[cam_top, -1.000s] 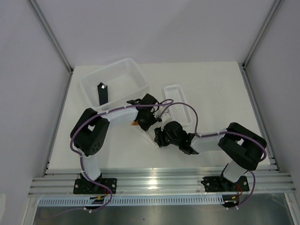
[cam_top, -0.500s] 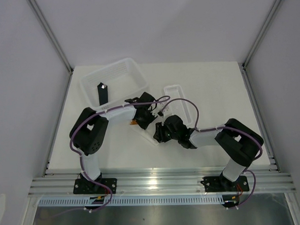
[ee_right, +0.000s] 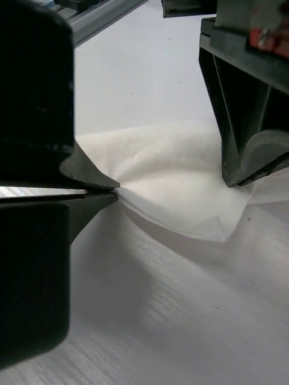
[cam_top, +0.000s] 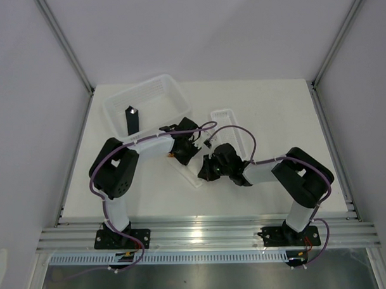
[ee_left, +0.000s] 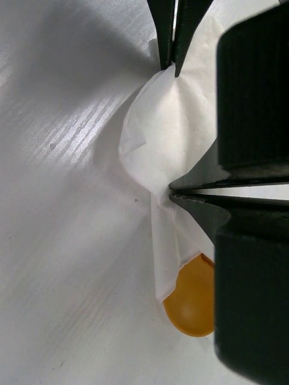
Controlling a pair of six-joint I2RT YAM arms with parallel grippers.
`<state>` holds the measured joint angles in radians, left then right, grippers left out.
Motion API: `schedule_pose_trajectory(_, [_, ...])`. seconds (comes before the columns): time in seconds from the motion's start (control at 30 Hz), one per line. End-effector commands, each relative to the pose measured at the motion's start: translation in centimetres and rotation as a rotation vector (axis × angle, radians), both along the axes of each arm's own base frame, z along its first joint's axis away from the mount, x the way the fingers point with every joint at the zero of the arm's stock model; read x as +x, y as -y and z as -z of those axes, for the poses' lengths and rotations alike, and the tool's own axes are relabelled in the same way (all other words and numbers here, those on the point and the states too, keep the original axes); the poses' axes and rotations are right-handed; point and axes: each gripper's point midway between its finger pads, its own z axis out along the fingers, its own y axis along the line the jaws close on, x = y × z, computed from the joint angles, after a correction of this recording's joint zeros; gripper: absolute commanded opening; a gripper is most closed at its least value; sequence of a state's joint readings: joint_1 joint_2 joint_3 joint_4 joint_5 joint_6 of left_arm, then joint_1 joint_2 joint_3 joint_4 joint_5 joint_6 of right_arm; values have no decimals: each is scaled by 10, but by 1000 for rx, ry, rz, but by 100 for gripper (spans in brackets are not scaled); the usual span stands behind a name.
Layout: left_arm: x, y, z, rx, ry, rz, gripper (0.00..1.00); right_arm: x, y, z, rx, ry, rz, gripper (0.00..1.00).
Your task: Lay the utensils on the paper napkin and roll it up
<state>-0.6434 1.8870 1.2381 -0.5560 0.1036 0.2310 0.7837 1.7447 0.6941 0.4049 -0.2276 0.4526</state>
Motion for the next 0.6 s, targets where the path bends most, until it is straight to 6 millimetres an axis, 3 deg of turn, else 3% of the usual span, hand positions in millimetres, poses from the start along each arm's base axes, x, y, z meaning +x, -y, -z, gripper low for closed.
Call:
schedule_pose_trajectory(0.0, [-10,3,-8,4,-16,55,9,-35,34,54,-165,-185,-4,0])
schedule_pose_trajectory(0.1, [0,0,-28,-6,33,37,21,-33,31,50,-144,-178,-6,0])
schedule_pose_trajectory(0.13, [2,2,-36,-19,48,32,32,-32,29,49,-137,-175,-5,0])
schedule_pose_trajectory(0.2, [5,2,-49,-37,76,25,41,-31,28,48,-129,-176,-1,0])
schedule_pose_trajectory(0.43, [10,-4,-78,-59,143,-17,47,-28,25,47,-104,-174,8,0])
schedule_pose_trajectory(0.57, [7,-18,-88,-77,129,-83,52,-23,23,40,-81,-158,20,0])
